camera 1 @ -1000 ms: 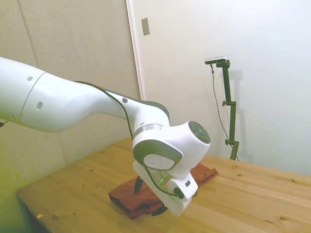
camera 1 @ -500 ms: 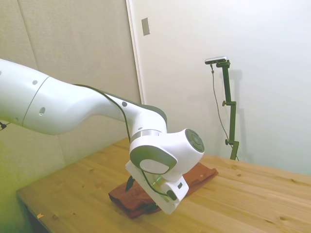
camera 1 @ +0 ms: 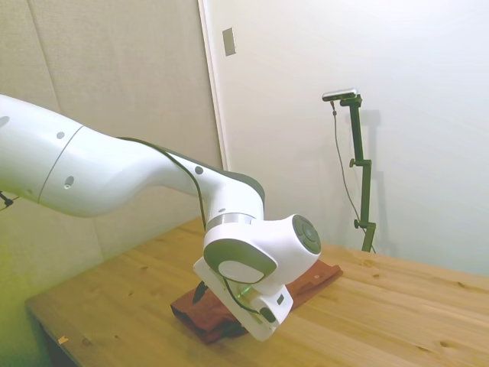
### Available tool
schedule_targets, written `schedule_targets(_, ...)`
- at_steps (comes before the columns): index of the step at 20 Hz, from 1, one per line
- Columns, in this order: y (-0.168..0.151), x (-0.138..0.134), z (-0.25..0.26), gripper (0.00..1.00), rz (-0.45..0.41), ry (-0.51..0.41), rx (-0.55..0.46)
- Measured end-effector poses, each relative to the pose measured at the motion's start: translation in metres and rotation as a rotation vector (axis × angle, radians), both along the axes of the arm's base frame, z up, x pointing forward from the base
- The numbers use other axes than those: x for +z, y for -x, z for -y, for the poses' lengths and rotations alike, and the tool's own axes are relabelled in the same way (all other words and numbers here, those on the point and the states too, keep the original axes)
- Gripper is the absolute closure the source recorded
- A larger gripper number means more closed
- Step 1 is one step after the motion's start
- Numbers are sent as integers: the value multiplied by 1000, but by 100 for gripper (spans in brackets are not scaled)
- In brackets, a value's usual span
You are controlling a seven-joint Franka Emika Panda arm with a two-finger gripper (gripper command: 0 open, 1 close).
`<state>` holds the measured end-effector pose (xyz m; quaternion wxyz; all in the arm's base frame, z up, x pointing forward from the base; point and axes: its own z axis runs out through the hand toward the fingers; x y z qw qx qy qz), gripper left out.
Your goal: Unfold the shorts
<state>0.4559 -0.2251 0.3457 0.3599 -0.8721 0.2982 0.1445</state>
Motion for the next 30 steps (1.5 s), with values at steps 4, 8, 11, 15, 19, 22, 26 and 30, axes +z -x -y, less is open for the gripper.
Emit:
schedule_targets(4, 3, -2, 4, 100, 19, -12, 1)
schedule_targets(8, 4, -7, 8, 100, 27, -23, -6)
schedule_targets(11, 4, -9, 7, 100, 29, -29, -7)
schedule_targets(15, 4, -12, 8, 100, 26, -34, -11)
schedule_targets(19, 4, -17, 14, 100, 29, -42, -23)
schedule_targets(22, 5, -19, 17, 100, 28, -42, -27)
schedule_targets(26, 5, -21, 19, 100, 25, -43, -29)
schedule_targets(30, 4, -21, 20, 100, 26, -42, -29)
